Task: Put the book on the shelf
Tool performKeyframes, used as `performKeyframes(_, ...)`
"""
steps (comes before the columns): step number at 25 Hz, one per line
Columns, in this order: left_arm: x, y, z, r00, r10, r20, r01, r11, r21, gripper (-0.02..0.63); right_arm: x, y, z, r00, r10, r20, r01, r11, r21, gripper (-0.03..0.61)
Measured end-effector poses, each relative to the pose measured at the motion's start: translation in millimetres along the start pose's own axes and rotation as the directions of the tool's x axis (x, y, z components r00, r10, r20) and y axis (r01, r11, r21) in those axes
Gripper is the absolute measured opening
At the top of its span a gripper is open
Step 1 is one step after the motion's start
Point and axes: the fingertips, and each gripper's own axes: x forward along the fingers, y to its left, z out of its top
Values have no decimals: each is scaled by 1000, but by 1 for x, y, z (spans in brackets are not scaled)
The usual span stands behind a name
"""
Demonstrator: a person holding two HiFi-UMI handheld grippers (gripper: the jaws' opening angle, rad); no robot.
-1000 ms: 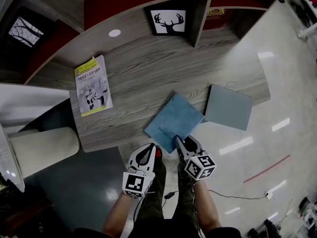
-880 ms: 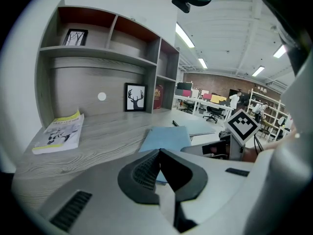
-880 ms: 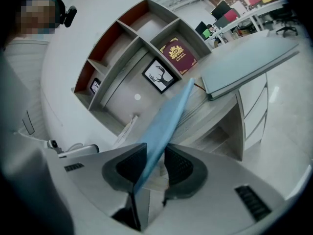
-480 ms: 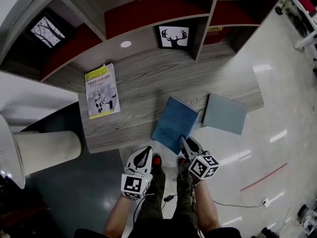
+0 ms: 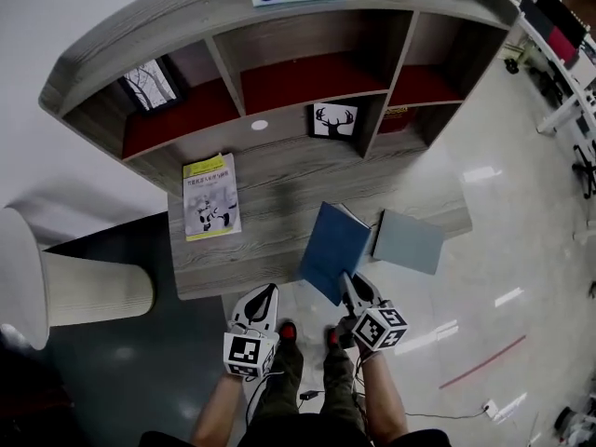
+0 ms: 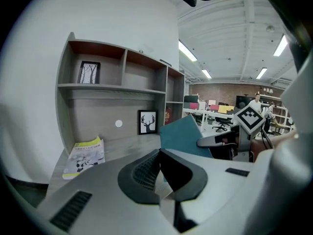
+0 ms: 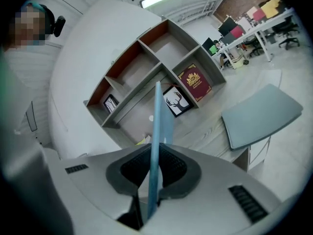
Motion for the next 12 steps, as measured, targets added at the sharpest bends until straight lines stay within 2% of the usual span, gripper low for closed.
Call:
performKeyframes(5,-15,5,31,998,1,60,-1,1000,8,6,-21,35,36,998,-2,56,9,991,-132,63)
performKeyframes(12,-33,4,82,985,-31,168,28,999,16,6,-54,94,79,989,10,145,39,942,-334,63)
